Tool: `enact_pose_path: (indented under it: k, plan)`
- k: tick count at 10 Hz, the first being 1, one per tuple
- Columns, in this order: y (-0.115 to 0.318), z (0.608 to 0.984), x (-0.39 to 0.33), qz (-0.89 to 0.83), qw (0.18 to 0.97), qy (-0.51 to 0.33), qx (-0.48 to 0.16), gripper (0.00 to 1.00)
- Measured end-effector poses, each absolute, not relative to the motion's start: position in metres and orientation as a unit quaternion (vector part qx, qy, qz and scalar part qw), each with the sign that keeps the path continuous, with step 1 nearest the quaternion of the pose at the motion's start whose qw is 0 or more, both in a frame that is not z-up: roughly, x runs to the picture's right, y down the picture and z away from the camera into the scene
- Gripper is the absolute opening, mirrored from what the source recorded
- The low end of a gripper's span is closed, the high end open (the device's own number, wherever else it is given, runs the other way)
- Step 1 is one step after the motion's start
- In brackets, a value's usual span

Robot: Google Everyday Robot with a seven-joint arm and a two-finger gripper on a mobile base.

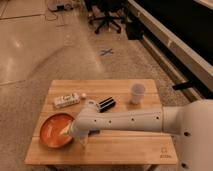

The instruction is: Pick up the ceramic bowl

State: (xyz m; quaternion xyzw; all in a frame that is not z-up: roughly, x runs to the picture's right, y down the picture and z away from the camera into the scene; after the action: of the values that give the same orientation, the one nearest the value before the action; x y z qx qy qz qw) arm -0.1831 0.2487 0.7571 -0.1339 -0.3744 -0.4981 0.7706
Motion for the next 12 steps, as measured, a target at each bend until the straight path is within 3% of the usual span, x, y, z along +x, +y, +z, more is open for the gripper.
enact_pose_path:
  k: [8, 9, 12]
  plan:
    - [0.243, 0.764, -0.205, -0.502, 0.766, -0.387, -0.111, 0.80]
    - [0.242, 0.767, -0.209, -0.500, 0.767, -0.388, -0.108, 0.75]
    - [0.238, 0.771, -0.217, -0.500, 0.766, -0.391, -0.102, 0.46]
